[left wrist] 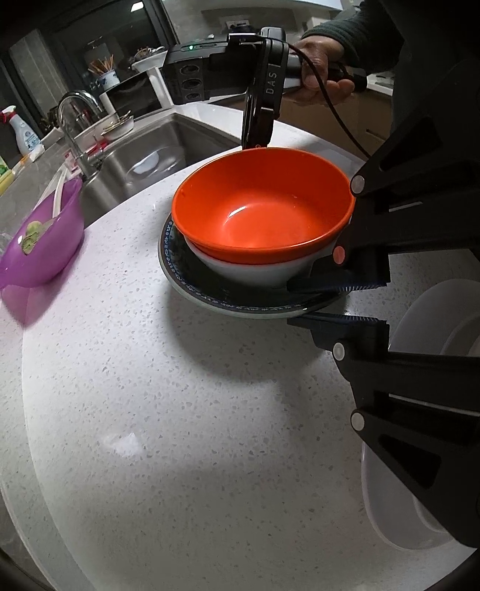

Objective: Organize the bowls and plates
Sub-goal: 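Grip the stacked bowls' rims with both grippers and lift the stack, then carry the bowl stack with both grippers and lower it onto the white plates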

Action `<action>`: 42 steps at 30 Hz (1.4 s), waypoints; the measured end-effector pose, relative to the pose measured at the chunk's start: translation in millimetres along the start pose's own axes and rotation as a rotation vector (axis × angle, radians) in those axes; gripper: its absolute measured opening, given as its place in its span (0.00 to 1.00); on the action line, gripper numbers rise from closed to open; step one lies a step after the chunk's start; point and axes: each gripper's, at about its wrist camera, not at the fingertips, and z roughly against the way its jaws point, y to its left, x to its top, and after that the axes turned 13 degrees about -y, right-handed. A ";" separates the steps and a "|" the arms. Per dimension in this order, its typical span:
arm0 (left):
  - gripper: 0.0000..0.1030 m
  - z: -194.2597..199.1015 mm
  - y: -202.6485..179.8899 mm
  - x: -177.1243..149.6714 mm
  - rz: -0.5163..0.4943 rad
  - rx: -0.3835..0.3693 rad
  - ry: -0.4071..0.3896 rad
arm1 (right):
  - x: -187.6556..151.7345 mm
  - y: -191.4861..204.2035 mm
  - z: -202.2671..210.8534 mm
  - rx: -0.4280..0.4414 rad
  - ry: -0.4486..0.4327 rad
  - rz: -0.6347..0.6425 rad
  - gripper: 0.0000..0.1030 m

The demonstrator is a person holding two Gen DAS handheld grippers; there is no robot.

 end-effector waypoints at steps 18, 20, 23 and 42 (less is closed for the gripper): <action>0.06 148.7 1.8 -37.3 0.196 0.199 -0.255 | 25.2 107.1 -10.0 0.200 0.140 0.252 0.11; 0.05 172.3 5.3 -47.8 0.216 0.218 -0.289 | 21.5 128.0 -14.3 0.230 0.151 0.278 0.11; 0.05 203.8 11.3 -68.5 0.248 0.250 -0.324 | 8.4 163.2 -22.8 0.265 0.171 0.324 0.11; 0.06 211.7 98.2 -200.8 0.449 0.248 -0.316 | -83.7 200.4 -101.9 0.179 0.314 0.372 0.11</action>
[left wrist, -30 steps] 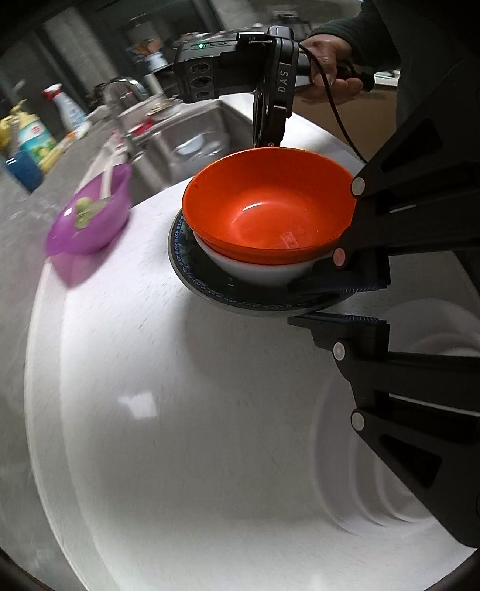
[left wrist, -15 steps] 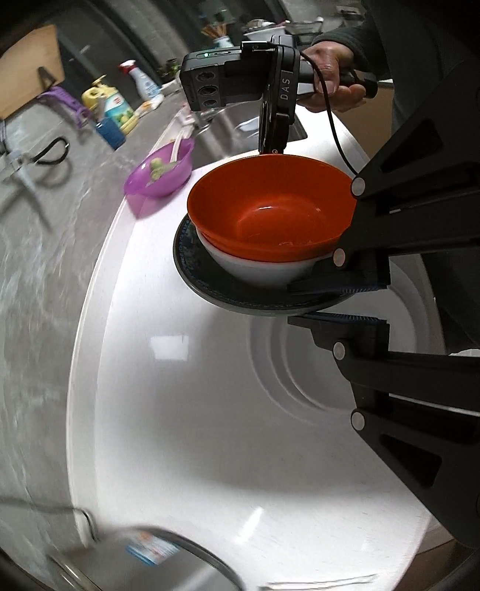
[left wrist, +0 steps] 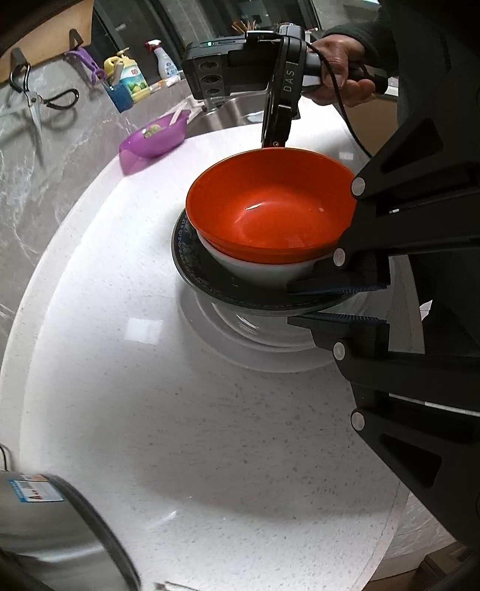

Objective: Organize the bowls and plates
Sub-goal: 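Carry the bowl stack with both grippers and lower it onto the white plates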

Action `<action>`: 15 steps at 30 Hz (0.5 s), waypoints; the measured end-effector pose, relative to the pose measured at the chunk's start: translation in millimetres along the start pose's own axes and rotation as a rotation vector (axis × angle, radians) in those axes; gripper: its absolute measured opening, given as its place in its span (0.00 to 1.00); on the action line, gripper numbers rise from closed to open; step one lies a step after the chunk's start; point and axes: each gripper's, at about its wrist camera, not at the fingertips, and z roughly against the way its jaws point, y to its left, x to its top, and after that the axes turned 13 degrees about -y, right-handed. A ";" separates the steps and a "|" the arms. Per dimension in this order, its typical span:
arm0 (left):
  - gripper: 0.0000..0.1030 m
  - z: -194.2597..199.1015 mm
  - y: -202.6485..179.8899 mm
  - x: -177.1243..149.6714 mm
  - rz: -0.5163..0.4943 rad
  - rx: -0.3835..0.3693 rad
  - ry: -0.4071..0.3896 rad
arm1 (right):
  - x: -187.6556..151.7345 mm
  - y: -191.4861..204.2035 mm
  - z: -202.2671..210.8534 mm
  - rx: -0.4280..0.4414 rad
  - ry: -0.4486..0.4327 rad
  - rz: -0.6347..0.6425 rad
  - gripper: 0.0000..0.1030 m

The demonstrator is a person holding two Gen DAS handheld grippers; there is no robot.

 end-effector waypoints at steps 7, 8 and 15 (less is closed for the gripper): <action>0.06 -21.9 5.3 -5.4 -0.003 -0.005 0.029 | -2.8 -15.0 -9.4 -0.023 0.011 -0.020 0.11; 0.06 -24.0 6.2 -6.5 -0.002 -0.006 0.031 | -3.4 -17.2 -9.9 -0.025 0.011 -0.021 0.11; 0.06 -50.6 -5.4 -1.7 0.003 0.022 0.034 | -6.5 -21.2 -14.3 -0.040 0.010 -0.018 0.11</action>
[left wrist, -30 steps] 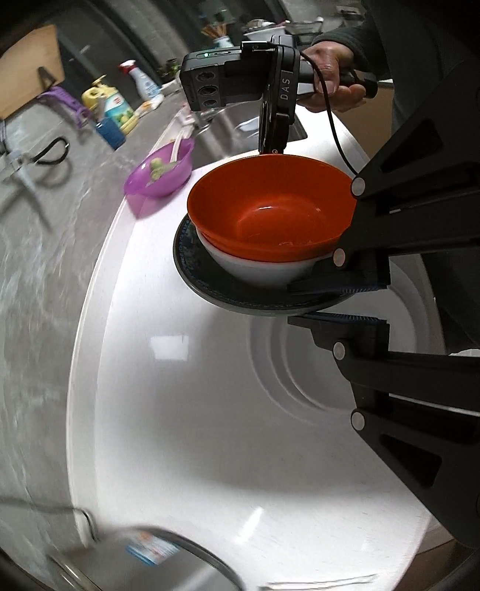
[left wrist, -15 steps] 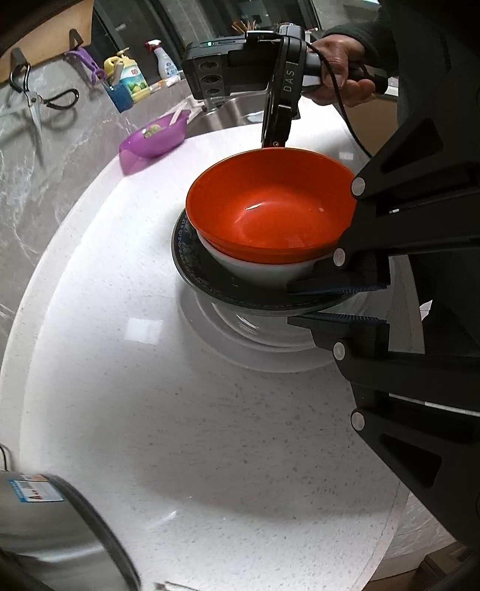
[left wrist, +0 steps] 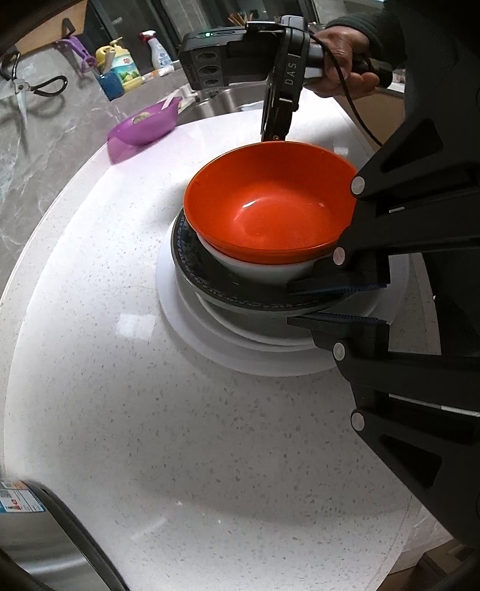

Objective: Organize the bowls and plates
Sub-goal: 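Carry the bowl stack with both grippers and lower it onto the white plates, then open both grippers and pull back from the stacked dishes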

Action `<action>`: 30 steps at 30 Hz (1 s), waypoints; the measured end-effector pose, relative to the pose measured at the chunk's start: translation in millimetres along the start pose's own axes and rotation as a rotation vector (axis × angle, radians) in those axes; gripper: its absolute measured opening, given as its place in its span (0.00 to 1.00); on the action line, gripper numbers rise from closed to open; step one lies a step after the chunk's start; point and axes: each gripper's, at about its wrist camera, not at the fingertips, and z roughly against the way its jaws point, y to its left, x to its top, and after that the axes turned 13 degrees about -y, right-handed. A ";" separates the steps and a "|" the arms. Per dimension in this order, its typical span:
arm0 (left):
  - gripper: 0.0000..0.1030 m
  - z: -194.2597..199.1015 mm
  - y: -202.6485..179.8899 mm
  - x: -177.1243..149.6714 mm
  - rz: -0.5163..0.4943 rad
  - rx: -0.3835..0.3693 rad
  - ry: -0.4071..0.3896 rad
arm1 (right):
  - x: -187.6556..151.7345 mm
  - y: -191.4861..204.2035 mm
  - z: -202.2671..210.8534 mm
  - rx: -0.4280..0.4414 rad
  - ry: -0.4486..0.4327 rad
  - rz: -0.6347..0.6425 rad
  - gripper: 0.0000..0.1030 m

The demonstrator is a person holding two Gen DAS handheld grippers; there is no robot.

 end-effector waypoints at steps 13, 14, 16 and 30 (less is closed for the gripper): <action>0.13 2.5 2.1 -7.3 -0.011 0.048 -0.058 | -1.7 7.6 1.6 -0.048 -0.036 0.047 0.11; 0.13 2.4 -0.7 -8.0 -0.020 0.058 -0.065 | -2.5 8.7 2.7 -0.062 -0.041 0.056 0.13; 0.16 5.6 -1.3 -9.1 -0.032 0.075 -0.082 | -3.5 9.0 5.7 -0.091 -0.050 0.066 0.24; 0.99 56.4 -6.2 -14.9 -0.040 0.202 -0.262 | -8.9 18.0 68.1 -0.194 -0.228 0.070 0.87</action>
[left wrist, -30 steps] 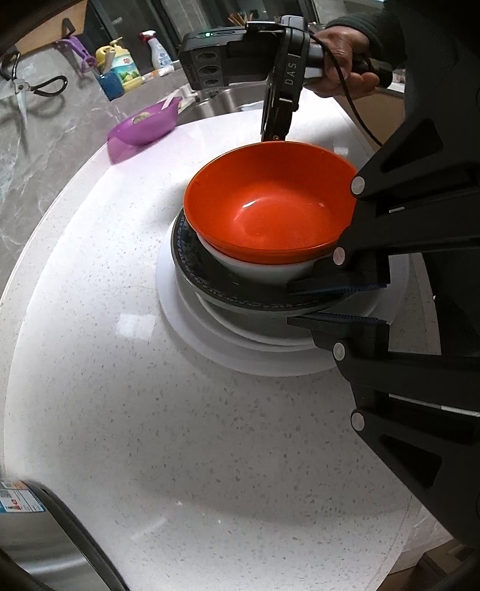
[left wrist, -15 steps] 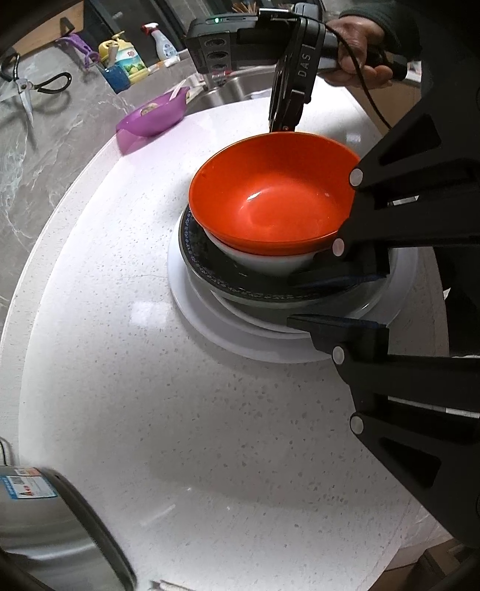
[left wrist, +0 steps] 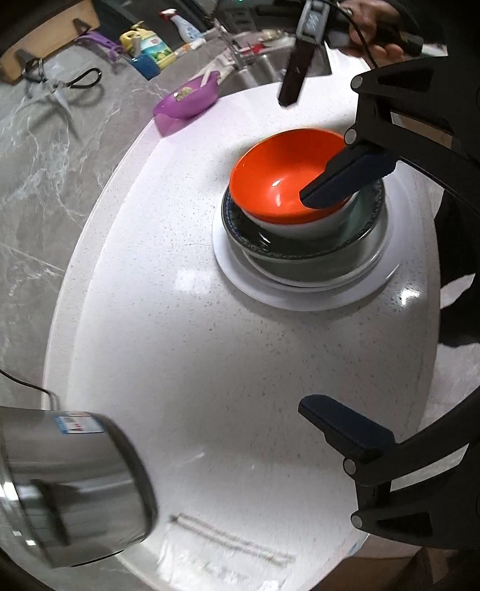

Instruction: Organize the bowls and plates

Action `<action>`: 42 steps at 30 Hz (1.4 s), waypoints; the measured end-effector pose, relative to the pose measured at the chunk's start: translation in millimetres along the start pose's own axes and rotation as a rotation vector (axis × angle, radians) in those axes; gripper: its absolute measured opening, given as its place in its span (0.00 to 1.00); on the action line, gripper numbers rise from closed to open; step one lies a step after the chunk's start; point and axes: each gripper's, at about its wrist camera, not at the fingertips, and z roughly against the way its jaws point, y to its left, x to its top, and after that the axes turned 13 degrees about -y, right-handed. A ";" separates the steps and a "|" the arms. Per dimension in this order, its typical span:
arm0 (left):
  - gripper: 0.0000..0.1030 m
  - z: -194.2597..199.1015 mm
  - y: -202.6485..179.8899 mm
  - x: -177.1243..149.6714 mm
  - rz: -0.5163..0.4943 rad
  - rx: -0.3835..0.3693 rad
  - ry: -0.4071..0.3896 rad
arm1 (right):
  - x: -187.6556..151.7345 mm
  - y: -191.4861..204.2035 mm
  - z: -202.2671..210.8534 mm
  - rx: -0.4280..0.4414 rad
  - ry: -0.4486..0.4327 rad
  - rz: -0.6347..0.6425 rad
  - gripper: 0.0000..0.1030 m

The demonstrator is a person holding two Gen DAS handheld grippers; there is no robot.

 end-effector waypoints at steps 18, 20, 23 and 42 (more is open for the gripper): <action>0.98 69.9 -47.3 -11.3 -0.028 0.278 -0.101 | -15.2 26.0 63.4 -0.010 -0.174 -0.022 1.00; 0.98 71.1 -55.4 -7.5 0.014 0.230 -0.097 | -10.5 27.6 64.3 -0.004 -0.182 -0.008 1.00; 0.98 78.3 -63.9 0.0 0.067 0.208 -0.134 | -3.8 28.4 69.3 -0.006 -0.192 0.020 1.00; 0.98 66.9 -104.8 13.3 -0.006 0.300 -0.078 | 3.6 40.4 90.3 -0.191 -0.208 0.181 1.00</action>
